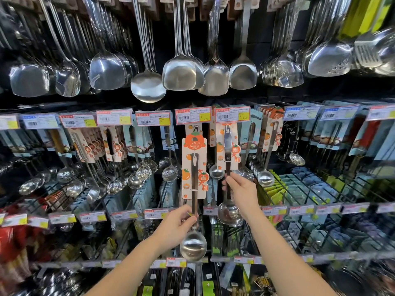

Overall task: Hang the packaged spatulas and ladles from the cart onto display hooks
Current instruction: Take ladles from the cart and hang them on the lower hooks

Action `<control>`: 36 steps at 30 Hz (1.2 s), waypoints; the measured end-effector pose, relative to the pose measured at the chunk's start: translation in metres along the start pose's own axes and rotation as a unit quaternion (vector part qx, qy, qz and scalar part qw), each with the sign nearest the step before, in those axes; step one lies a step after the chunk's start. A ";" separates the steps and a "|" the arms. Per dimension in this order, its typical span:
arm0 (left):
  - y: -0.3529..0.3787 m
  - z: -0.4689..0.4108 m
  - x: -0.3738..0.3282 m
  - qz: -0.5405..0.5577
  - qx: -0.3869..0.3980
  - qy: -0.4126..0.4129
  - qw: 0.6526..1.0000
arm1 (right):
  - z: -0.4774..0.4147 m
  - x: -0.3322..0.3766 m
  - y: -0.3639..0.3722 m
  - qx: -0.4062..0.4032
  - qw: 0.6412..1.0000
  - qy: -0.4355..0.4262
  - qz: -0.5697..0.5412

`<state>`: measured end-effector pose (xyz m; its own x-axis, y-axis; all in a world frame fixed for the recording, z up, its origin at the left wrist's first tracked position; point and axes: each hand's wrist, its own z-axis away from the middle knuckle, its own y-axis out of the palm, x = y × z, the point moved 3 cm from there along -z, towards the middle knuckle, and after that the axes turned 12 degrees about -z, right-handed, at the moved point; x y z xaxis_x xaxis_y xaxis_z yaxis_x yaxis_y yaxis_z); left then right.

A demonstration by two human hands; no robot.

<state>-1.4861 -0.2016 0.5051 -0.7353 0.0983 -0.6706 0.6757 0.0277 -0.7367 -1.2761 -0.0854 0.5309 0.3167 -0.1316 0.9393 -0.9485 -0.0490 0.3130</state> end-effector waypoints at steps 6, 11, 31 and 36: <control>0.002 -0.004 -0.001 0.006 0.003 -0.007 1.000 | -0.023 0.008 0.005 -0.007 0.999 0.037 0.001; 0.006 -0.010 -0.004 0.009 0.013 -0.015 1.000 | -0.060 0.014 0.015 -0.004 0.995 0.097 0.021; 0.035 -0.051 -0.042 0.017 0.034 0.004 0.999 | 0.002 0.075 0.026 0.092 0.995 0.029 -0.023; 0.038 -0.063 -0.053 0.008 0.029 0.015 0.999 | -0.008 0.087 0.025 0.047 0.997 -0.049 0.032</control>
<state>-1.4182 -0.1432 0.5185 -0.7218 0.1276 -0.6802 0.6825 -0.0322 -0.7302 -1.2727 -0.0899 0.6214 0.2584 -0.2341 0.9372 -0.9637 -0.1293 0.2334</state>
